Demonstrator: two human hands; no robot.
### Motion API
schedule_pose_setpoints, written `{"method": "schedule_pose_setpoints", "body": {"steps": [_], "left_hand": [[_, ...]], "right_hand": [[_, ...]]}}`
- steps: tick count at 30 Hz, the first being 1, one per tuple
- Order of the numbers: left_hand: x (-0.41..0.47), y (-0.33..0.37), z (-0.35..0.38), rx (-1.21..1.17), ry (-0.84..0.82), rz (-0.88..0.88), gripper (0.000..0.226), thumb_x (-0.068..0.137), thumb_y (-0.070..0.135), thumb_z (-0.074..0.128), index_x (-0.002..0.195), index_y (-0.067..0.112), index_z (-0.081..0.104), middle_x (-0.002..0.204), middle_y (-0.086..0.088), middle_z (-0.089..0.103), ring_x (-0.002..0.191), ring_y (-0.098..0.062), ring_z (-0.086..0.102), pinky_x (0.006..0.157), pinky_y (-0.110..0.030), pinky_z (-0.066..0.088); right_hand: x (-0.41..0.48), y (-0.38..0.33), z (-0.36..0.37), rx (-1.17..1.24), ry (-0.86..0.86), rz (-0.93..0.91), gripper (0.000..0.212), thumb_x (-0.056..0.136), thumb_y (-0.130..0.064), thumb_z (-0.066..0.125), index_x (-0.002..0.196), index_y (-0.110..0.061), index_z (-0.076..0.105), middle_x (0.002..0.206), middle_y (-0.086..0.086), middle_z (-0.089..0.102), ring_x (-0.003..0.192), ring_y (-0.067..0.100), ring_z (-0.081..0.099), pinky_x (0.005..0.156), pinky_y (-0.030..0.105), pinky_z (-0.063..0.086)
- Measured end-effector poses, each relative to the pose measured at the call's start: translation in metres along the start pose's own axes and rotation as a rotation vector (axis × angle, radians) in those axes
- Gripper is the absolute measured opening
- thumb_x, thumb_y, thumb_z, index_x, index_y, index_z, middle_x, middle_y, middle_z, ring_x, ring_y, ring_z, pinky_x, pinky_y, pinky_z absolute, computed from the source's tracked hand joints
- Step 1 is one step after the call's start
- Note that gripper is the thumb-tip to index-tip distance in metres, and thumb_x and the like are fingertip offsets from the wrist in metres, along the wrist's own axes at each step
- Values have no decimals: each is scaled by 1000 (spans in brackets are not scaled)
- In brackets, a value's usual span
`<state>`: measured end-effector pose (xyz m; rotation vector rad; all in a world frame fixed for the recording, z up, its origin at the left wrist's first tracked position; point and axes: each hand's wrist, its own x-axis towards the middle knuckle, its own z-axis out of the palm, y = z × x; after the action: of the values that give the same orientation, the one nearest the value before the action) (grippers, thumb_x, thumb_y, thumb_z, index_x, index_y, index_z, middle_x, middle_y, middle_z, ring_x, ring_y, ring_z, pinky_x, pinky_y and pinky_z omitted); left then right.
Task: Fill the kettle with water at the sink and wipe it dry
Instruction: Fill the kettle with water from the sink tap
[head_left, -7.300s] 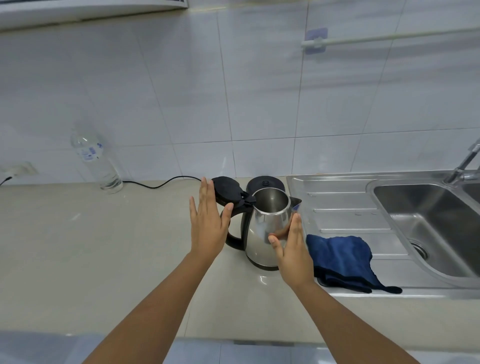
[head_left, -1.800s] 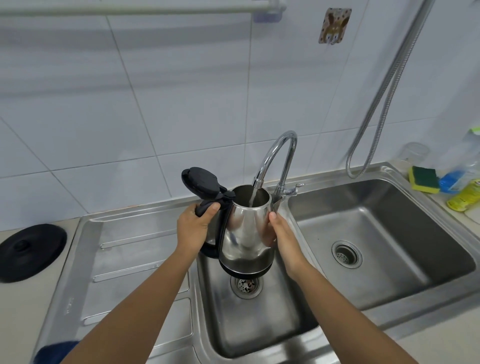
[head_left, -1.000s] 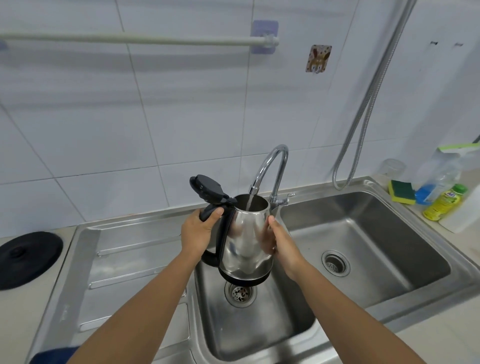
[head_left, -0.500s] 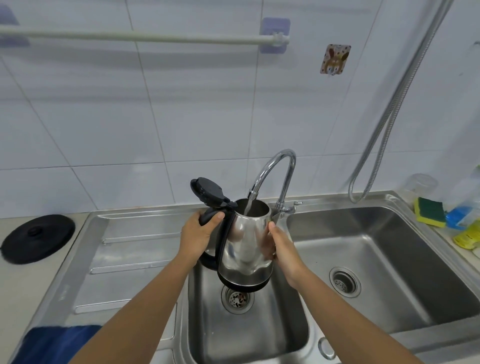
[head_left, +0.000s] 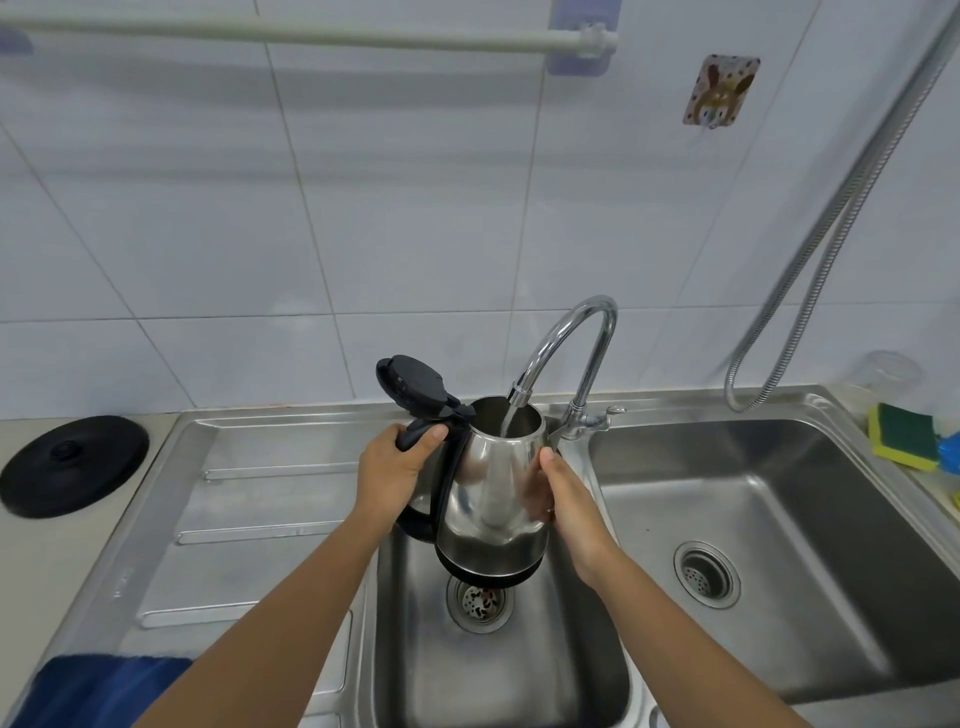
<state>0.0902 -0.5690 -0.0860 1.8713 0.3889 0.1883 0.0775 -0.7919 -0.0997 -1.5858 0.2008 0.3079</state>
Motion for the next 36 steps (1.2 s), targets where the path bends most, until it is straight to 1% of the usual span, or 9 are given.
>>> {"method": "schedule_pose_setpoints", "body": {"steps": [3, 5, 9, 13, 18, 21, 25, 32, 36], "left_hand": [[3, 0, -5, -25, -7, -1, 44, 83, 51, 69, 81, 7, 62, 67, -2, 61, 66, -19, 58, 61, -28, 42], [4, 2, -10, -54, 1, -4, 53, 78, 57, 67, 83, 4, 63, 65, -2, 60, 65, -18, 57, 60, -27, 41], [5, 5, -11, -80, 5, -16, 58, 78, 57, 66, 88, 0, 63, 62, 1, 60, 60, -11, 57, 59, -23, 40], [7, 5, -8, -61, -10, 3, 48, 84, 52, 67, 91, 5, 65, 67, 1, 64, 63, -9, 60, 59, -20, 41], [8, 8, -7, -70, -41, 16, 46, 81, 55, 67, 91, 11, 66, 78, -4, 70, 73, -18, 66, 61, -20, 43], [8, 10, -7, -78, -32, 14, 43, 80, 55, 67, 89, 13, 66, 77, -1, 70, 74, -19, 67, 61, -21, 44], [9, 8, -6, -85, -22, 17, 39, 81, 53, 68, 87, 15, 66, 81, -4, 71, 79, -24, 69, 62, -22, 46], [11, 5, -5, -77, -9, 21, 37, 83, 47, 70, 86, 11, 65, 80, -7, 70, 81, -28, 68, 66, -27, 47], [11, 1, -5, -55, -4, 30, 38, 84, 48, 69, 87, 10, 65, 75, -5, 69, 78, -26, 67, 65, -27, 46]], "right_hand": [[-1, 0, 1, -3, -6, -22, 40, 89, -65, 47, 104, -35, 68, 105, -16, 72, 102, 2, 64, 85, 23, 45], [0, 0, 0, -1, -4, -51, 40, 91, -63, 47, 105, -31, 67, 102, -16, 71, 100, 2, 64, 83, 22, 44], [4, -2, -1, 20, -4, -73, 52, 92, -61, 47, 125, -22, 60, 109, -17, 64, 105, 3, 57, 99, 28, 42], [4, -3, -3, 45, -9, -83, 45, 78, -72, 51, 103, -37, 61, 89, -25, 64, 89, 0, 56, 85, 25, 42], [4, -3, -7, 71, -35, -40, 54, 74, -74, 55, 112, -37, 67, 115, -14, 69, 115, 10, 59, 105, 37, 41], [3, -6, -6, 65, -32, -20, 47, 77, -71, 54, 113, -43, 66, 118, -12, 70, 120, 14, 59, 106, 42, 42], [4, -6, -6, 64, -47, -33, 19, 86, -66, 50, 96, -62, 66, 104, -28, 71, 104, -5, 64, 89, 28, 48], [7, -3, -3, 74, -27, 1, 25, 96, -55, 47, 105, -49, 69, 115, -12, 71, 116, 9, 61, 99, 32, 46], [7, 0, -1, 76, -36, -3, 23, 96, -56, 45, 95, -61, 67, 106, -27, 70, 107, -6, 61, 92, 25, 44]]}}
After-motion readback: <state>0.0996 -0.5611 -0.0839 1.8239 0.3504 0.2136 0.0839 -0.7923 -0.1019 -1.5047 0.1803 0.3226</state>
